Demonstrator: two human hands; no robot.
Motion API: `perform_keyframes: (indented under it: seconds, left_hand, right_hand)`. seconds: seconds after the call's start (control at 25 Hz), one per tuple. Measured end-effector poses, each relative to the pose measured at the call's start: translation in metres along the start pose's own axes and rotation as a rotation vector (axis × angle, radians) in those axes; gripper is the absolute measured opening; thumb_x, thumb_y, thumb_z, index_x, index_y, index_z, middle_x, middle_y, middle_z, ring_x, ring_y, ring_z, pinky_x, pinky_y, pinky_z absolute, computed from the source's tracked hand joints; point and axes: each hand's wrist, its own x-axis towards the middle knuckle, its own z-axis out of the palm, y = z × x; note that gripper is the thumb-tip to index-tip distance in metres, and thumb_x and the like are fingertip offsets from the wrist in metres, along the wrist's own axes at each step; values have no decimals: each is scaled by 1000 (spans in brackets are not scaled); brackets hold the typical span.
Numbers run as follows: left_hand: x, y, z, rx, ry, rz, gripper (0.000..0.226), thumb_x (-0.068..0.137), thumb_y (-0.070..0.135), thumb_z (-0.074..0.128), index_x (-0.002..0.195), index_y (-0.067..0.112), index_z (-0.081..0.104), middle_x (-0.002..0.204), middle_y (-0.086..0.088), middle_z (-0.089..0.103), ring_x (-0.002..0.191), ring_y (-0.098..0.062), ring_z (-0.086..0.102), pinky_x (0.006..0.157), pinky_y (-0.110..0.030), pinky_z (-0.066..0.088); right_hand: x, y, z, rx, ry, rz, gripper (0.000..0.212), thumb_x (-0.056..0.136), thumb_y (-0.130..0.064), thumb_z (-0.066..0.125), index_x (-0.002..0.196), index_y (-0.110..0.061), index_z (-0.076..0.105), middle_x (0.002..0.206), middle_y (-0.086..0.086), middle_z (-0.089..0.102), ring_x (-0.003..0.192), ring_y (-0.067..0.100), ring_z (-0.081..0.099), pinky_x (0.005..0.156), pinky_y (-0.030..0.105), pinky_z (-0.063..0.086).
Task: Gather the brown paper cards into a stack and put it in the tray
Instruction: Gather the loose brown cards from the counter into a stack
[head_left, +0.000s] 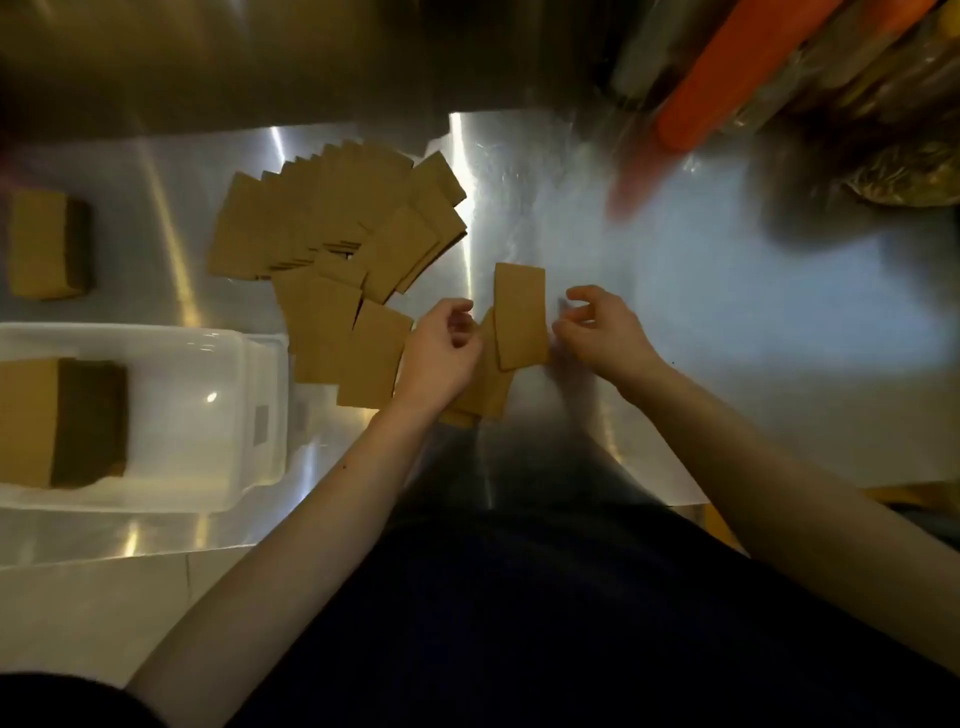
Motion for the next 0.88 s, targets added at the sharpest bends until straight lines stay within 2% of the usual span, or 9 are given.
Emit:
perform_keyframes:
  seconds: [0.16,0.28,0.4,0.64,0.88]
  left_hand:
    - [5,11,11,3,-16,-53,44,94,9,58,136,17,49,126,-2,58,101,-8,55,65,-8,41]
    - [5,14,14,5,-10,-53,45,93,9,58,137,17,49,129,-3,57,107,-11,57,73,-13,45]
    - [1,17,16,-21,21,-43,47,93,8,58,138,17,48,133,-4,57,115,-14,58,85,-19,48]
    - [-3,21,24,-139,-5,-105,47,93,9,58,138,17,47,134,-4,56,117,-16,58,90,-25,50]
    - [-3,20,25,-190,15,-152,45,92,9,60,135,19,49,128,-1,59,100,-7,57,82,-20,49]
  right_hand:
    - [10,9,-7,190,-30,77,48,89,-22,60,135,-18,48,126,11,59,104,23,63,93,43,53]
    - [16,15,-6,307,-55,105,49,83,-22,64,130,-15,52,126,14,59,103,27,64,93,46,54]
    - [14,14,-6,359,-70,114,48,85,-19,64,131,-14,52,127,12,59,105,25,64,94,43,54]
    - [13,14,-2,394,-85,115,44,90,-16,61,133,-11,51,126,14,59,105,24,65,93,40,54]
    - [6,15,-1,436,-108,122,38,94,-13,57,132,-11,51,121,11,61,98,18,67,85,31,57]
